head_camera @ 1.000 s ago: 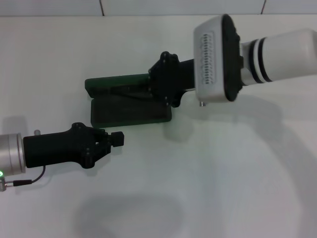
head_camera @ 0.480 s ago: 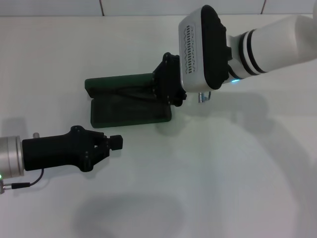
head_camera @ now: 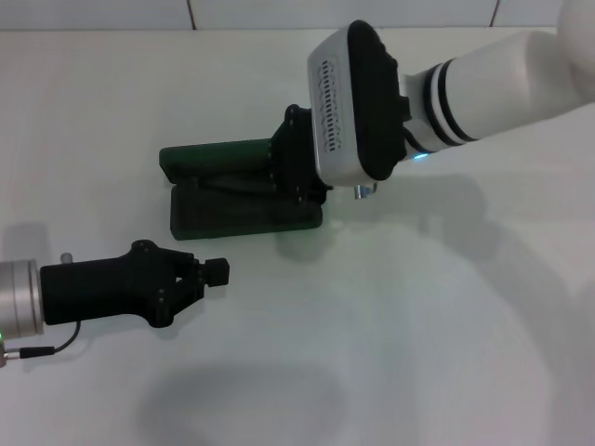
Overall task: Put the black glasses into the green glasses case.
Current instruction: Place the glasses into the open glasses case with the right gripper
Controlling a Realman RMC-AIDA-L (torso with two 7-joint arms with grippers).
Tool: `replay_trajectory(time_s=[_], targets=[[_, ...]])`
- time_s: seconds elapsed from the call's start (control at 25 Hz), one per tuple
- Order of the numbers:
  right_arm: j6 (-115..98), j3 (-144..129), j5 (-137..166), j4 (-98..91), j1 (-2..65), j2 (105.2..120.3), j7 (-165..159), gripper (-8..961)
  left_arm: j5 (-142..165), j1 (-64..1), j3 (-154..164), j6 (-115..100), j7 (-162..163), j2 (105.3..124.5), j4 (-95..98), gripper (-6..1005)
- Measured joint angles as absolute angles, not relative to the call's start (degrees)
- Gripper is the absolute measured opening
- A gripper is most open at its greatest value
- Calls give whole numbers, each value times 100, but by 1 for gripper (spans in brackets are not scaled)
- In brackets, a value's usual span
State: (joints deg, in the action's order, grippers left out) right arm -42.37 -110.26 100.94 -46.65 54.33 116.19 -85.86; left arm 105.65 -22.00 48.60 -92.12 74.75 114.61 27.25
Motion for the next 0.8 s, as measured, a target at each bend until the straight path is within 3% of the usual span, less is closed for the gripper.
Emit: replay_trajectory(time_s=[0.8], targets=[[-3622,-11610,9669,-4452,5615,11619,-8553,129,10591,-2115,4869,-9221,7462,11504,2725,22]])
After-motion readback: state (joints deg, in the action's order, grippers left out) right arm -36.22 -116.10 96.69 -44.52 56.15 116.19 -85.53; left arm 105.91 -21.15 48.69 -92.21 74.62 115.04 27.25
